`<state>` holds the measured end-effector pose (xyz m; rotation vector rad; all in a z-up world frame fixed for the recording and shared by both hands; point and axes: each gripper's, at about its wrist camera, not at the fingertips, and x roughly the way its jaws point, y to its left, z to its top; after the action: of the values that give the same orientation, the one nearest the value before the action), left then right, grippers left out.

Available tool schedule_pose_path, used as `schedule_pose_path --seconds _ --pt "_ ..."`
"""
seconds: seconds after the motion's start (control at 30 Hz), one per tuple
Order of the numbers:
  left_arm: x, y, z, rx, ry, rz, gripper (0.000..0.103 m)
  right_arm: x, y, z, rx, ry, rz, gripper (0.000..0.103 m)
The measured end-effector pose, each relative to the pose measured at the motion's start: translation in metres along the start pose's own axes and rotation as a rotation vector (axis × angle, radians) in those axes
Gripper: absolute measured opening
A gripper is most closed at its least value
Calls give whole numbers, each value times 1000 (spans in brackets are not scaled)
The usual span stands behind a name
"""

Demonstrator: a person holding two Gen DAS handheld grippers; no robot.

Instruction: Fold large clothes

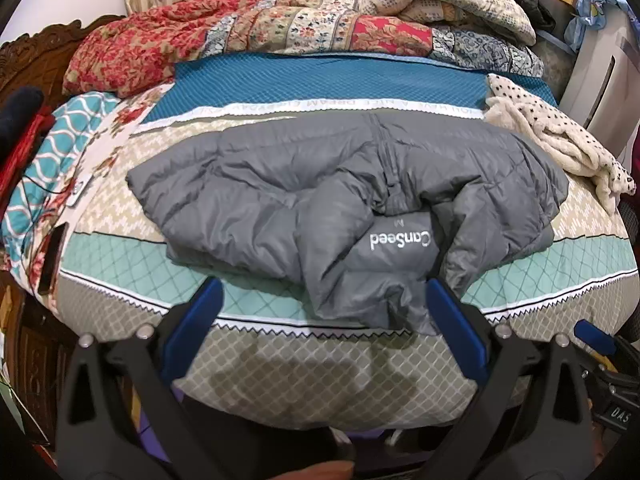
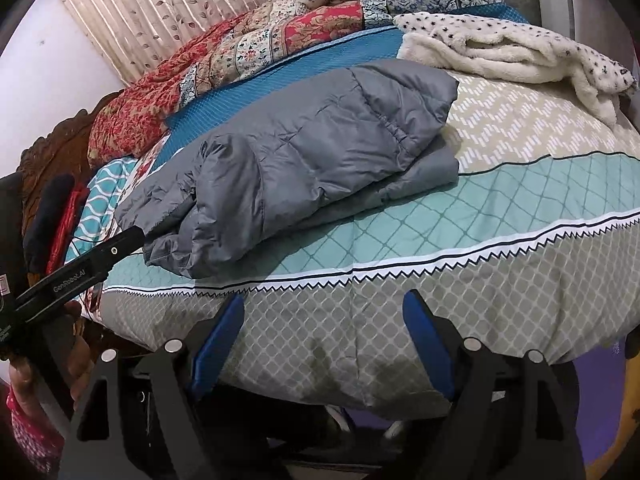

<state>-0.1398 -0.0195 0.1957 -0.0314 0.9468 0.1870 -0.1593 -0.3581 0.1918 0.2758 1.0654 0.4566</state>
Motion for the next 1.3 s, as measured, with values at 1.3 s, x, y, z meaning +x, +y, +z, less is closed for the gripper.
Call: schedule_pose_path --seconds 1.3 --pt "4 11 -10 13 12 47 97 -1 31 -2 -61 -10 -45 80"
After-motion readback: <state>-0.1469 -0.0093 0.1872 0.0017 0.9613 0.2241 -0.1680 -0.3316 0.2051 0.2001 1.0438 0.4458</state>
